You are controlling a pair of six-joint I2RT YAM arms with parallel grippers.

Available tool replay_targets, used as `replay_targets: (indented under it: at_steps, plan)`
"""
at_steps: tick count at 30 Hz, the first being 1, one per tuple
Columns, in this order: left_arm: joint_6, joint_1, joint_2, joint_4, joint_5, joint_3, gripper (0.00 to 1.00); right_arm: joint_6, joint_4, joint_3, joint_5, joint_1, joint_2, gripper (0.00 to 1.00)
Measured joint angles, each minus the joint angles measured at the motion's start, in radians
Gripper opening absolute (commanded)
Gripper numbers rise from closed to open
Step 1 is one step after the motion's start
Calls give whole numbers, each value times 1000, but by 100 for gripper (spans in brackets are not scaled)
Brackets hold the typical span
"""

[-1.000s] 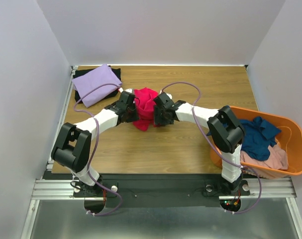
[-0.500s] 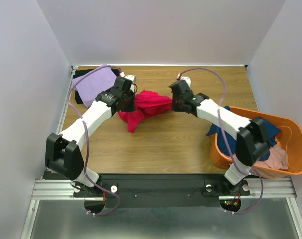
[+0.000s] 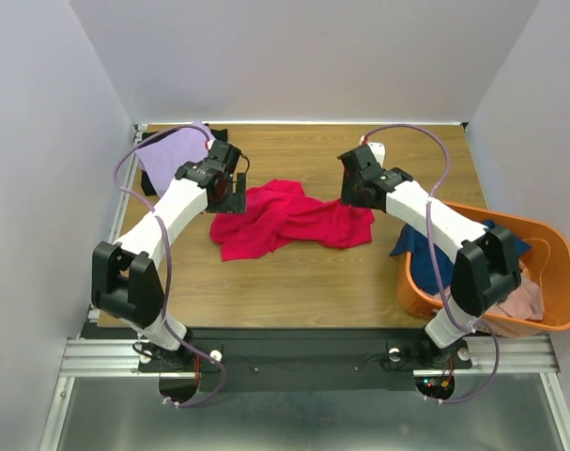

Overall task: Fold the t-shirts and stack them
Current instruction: Flatten the tshirt out

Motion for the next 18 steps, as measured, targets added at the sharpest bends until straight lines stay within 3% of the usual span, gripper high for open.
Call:
replay_targets:
  at_steps: [5,11,18]
  plan:
    - [-42,-21,-89,65,45,-78,87,17,-21,0,-40,3,25,67]
    - [-117,-49,-113,154,186,-235,87,28,-21,2,-64,5,31,70]
    - [-180,-94,-57,191,218,-310,88,43,-21,2,-106,-14,44,70]
